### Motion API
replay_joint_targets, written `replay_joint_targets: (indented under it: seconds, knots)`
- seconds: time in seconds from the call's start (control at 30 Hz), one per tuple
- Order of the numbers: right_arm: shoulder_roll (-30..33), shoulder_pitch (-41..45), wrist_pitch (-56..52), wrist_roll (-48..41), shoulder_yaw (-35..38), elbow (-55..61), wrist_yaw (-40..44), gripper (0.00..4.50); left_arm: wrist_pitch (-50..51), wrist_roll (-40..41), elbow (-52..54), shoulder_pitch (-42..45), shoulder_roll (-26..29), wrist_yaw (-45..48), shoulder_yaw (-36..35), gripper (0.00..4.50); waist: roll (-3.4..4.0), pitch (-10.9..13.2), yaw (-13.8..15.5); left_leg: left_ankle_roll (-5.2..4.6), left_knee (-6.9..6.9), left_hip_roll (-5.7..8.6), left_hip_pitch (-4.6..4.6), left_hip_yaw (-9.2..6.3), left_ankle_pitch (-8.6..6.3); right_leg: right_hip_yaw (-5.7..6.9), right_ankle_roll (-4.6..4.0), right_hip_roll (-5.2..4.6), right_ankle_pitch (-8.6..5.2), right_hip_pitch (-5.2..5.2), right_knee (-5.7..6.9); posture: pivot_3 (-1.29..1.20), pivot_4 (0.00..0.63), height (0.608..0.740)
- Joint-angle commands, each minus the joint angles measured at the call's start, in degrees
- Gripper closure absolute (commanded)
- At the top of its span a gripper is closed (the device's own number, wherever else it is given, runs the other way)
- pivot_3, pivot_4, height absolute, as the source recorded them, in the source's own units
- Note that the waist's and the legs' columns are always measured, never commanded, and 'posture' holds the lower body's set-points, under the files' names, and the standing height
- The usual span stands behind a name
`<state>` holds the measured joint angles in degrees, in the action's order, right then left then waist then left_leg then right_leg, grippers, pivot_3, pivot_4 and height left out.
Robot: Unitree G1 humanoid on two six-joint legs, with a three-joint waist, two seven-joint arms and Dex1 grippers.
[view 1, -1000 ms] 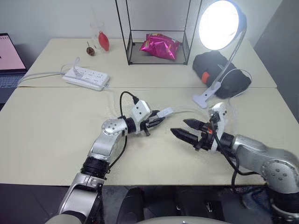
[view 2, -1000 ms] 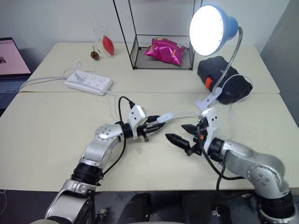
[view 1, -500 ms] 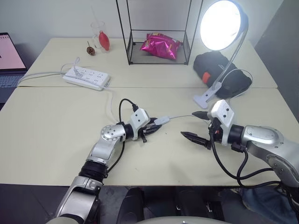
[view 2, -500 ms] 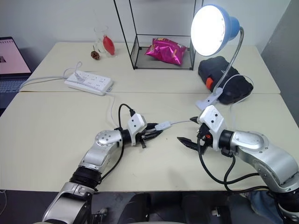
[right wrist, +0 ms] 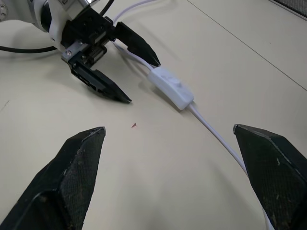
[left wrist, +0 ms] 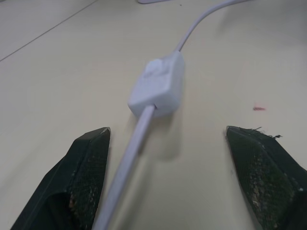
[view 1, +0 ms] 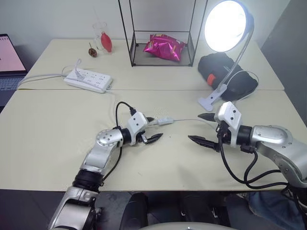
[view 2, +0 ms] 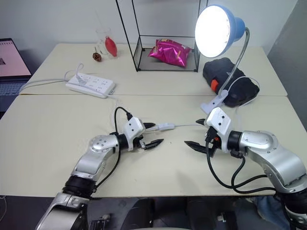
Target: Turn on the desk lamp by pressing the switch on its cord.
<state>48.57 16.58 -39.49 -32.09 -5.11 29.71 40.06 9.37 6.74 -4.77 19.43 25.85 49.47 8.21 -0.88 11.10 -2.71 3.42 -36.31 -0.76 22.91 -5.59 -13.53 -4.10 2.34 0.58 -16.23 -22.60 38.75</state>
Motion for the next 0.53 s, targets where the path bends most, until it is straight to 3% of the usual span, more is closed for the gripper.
replay_joint_targets:
  seconds: [0.03,0.3,0.53]
  knots:
    - [1.81,1.04,4.37,1.91,3.27,-2.29,4.29,0.00,6.89,3.00,13.25,-2.39,4.63,-1.63,-6.12,0.58,-0.02,0.01,0.15,0.00,0.00,0.00,0.00,0.00,0.00,0.01,0.00,0.00,0.00,0.00,0.01,0.00,0.150,0.740]
    - [3.31,-0.72,16.90,5.72,8.39,-12.03,12.58,0.00,13.05,5.82,24.60,-14.08,17.26,-1.58,-21.42,0.58,-0.03,0.03,-0.02,0.00,0.00,-0.01,-0.04,0.08,0.00,-0.02,-0.01,-0.05,-0.01,0.00,-0.01,0.00,0.150,0.740]
    - [1.57,0.82,20.75,7.03,7.37,-16.81,16.35,0.00,15.50,10.75,27.38,-20.18,18.32,-1.46,-26.77,0.58,-0.04,0.04,0.25,0.00,-0.01,0.03,-0.04,0.10,0.00,-0.01,-0.04,-0.15,-0.02,0.03,-0.01,0.00,0.150,0.740]
